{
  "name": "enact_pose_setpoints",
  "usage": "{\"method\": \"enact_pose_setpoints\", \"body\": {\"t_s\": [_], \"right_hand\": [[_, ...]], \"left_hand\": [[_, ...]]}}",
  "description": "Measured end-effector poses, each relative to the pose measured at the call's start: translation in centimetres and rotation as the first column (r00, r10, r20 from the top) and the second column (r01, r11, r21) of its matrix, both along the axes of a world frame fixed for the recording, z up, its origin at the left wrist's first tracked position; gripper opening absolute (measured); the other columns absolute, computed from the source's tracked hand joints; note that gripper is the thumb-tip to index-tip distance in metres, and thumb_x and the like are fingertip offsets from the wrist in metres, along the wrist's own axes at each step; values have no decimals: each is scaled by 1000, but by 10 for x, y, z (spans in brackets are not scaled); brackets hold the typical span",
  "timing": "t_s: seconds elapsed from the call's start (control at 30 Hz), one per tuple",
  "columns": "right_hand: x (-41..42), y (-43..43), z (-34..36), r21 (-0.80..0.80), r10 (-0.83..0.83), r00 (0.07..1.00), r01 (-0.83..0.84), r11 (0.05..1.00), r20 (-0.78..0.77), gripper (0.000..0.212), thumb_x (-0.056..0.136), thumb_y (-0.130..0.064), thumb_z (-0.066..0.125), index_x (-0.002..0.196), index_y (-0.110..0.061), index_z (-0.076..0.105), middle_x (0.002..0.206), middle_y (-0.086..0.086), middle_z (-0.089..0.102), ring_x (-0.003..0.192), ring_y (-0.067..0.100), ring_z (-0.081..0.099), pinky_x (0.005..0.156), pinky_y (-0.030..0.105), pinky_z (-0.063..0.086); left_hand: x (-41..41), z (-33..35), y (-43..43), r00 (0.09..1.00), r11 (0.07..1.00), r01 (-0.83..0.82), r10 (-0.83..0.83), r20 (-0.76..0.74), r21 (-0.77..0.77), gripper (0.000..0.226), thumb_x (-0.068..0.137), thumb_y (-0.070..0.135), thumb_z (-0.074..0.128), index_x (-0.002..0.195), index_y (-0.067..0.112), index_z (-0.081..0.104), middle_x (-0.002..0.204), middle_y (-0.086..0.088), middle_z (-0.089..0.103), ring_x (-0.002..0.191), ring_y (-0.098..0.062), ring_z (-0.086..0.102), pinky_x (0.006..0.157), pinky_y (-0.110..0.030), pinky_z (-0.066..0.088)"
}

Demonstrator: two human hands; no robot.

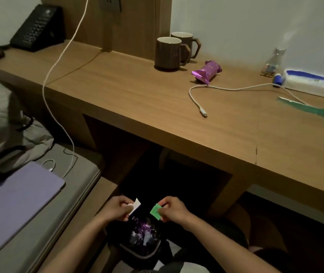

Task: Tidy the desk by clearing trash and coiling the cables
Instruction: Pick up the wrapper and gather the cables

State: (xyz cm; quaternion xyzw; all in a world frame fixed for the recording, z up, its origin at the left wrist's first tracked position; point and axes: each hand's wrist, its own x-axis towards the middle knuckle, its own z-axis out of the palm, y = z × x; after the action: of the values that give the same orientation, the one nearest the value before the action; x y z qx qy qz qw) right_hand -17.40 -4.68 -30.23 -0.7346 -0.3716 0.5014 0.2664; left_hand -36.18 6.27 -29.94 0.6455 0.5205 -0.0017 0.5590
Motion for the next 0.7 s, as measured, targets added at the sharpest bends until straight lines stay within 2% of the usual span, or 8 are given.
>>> {"method": "enact_pose_setpoints", "body": {"t_s": [0.13,0.17,0.23,0.27,0.33,0.4,0.5,0.7], "right_hand": [[-6,12,-27,-84,0,999,-4,996,-48,41,91,-5,55,131,-3,46,76,4,63,65,11,63,80,32,56],[-6,11,-27,-102,1,998,-8,995,-67,47,91,-6,55,136,-5,40,83,3,63,72,13,63,78,28,55],[-6,8,-23,-122,54,996,-62,991,-66,54,93,-10,54,142,-8,33,102,4,63,85,13,60,71,18,50],[-5,7,-21,-117,94,994,-99,988,-49,54,94,-13,54,143,-9,32,114,6,60,91,14,58,69,15,47],[2,4,-12,-75,149,989,-148,986,6,53,95,-18,55,143,-11,35,125,7,56,100,15,58,72,13,45],[9,2,6,-12,192,979,-192,981,66,47,94,-19,56,139,-13,42,121,5,59,105,14,60,82,15,48],[16,-4,49,138,227,968,-240,961,104,38,94,-20,56,132,-16,51,109,-2,64,102,10,63,92,25,51],[24,-44,165,436,262,944,-326,839,202,29,95,-20,55,124,-26,58,109,-8,68,96,4,66,89,27,53]], "left_hand": [[4,-38,9,995,996,-41,34,-93,-75,27,92,8,54,119,3,55,74,-7,59,50,-8,57,50,-18,50],[5,-44,10,992,996,-11,0,-122,-93,36,93,13,54,128,5,50,83,-6,61,60,-9,60,55,-18,50],[5,-50,11,974,989,112,-128,-187,-94,50,95,26,51,142,12,38,122,-7,58,99,-15,61,83,-22,48],[5,-48,11,961,982,171,-184,-205,-82,53,96,30,49,144,14,33,139,-7,47,119,-18,52,96,-24,41],[8,-40,10,948,970,240,-244,-206,-44,54,97,33,46,145,15,30,149,-6,35,135,-19,37,107,-25,30],[13,-27,9,945,960,277,-265,-190,38,51,97,33,46,143,16,34,147,-5,39,133,-17,39,105,-24,32],[17,7,5,944,924,322,-295,-149,209,40,96,33,48,135,26,44,133,1,54,108,-6,55,87,-15,44],[23,121,-30,919,857,291,-374,125,425,32,92,31,53,124,36,53,106,14,68,97,3,63,87,-19,51]]}}
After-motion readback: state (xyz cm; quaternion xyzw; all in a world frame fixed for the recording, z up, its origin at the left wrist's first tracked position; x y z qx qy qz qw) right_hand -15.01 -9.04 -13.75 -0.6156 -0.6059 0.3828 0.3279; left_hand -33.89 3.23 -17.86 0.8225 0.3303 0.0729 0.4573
